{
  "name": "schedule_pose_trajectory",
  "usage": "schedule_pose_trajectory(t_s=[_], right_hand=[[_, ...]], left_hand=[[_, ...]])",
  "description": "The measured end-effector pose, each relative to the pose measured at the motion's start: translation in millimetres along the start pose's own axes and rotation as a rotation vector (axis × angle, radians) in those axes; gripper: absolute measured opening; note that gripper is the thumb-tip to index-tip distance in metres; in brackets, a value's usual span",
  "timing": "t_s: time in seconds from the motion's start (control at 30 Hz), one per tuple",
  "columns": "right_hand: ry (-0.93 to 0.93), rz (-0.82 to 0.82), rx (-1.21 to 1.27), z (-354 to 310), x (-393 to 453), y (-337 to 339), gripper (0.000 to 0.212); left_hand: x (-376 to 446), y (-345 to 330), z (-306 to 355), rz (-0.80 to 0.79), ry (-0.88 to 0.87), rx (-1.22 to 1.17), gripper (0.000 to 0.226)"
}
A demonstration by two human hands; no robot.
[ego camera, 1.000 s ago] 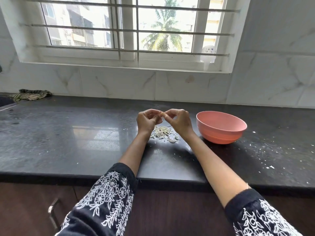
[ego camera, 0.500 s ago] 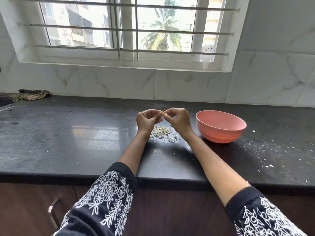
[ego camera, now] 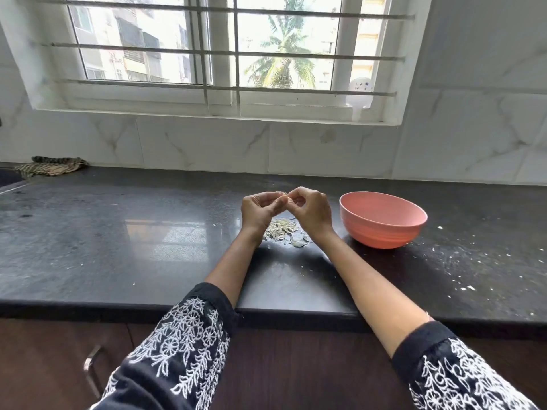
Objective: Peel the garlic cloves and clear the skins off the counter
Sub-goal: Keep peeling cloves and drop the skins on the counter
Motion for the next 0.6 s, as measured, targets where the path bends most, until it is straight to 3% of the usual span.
schedule_pose_trajectory(t_s=[0.4,0.6], right_hand=[[0.106,0.055,0.069,-7.0,0.5,4.3,0.008],[0.16,0.005,0.042,-10.4,-2.1,0.8,0.008]], left_hand=[[-1.1,-0.9,-0.1,0.019,0.104,-0.136,0.019],[-0.5,0.2,-1.1,0.052,0.151,-0.186,0.02]])
Point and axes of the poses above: each hand's wrist, its own x-axis towards the middle knuckle, its own y-axis out of the back of the hand, z = x × y, the point moved 5 cm from there along x, towards the middle knuckle, and after that the axes turned 14 degrees about -y, right-handed, at the moved point
